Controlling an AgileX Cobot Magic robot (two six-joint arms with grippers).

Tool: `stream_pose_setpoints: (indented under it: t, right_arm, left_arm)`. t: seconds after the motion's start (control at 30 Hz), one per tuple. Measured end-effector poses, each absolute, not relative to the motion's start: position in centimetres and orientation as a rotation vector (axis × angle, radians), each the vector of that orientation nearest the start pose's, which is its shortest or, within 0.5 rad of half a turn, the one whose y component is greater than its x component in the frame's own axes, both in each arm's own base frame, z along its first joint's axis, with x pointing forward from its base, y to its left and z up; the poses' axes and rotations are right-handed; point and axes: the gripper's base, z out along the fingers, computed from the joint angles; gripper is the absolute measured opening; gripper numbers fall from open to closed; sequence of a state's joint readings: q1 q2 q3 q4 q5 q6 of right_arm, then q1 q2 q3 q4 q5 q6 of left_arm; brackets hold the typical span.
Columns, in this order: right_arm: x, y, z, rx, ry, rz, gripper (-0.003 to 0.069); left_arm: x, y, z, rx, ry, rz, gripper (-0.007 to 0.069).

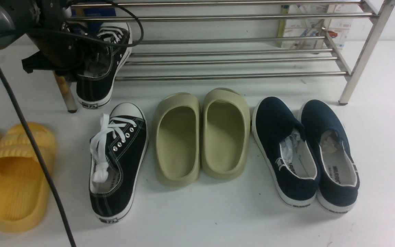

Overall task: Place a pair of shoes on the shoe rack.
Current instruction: Use the left arm to put a shoe into the shoe rack

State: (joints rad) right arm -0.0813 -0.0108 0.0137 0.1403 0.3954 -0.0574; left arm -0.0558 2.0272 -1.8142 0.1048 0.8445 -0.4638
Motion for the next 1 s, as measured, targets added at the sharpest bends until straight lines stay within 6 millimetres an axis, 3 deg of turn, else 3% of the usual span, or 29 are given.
stream_pose_setpoints:
  t: [0.1,0.17,0.23,0.33,0.5,0.67,0.87,1.0]
  right_arm:
    - [5.2,0.1,17.4,0.107,1.875,0.044,0.0239]
    - [5.2,0.1,17.4,0.107,1.875,0.044,0.0239]
    - [5.2,0.1,17.4,0.107,1.875,0.044,0.0239]
    - [5.2,0.1,17.4,0.107,1.875,0.044,0.0239]
    - [5.2,0.1,17.4,0.107,1.875,0.044,0.0239]
    - [5.2,0.1,17.4,0.107,1.875,0.044,0.0239]
    - [5.2,0.1,17.4,0.107,1.875,0.044,0.0239]
    - [5.2,0.1,17.4,0.107,1.875,0.044,0.0239]
  left_arm:
    - [46.3,-1.9,27.7,-0.464,2.476,-0.088,0.0150]
    - [46.3,-1.9,27.9,-0.465,2.471,-0.091,0.0281]
    - [46.1,-1.9,28.1,-0.468,2.475,-0.091,0.0360]
    - [45.4,-1.8,29.1,-0.465,2.486,-0.085,0.0447]
    - [41.8,-1.6,33.3,-0.446,2.556,-0.048,0.0500]
    - [38.1,-1.4,34.9,-0.459,2.663,-0.025,0.0503]
    - [32.2,-1.7,30.4,-0.445,2.802,-0.075,0.0504]
    - [31.5,-2.0,27.9,-0.335,2.694,-0.151,0.0456]
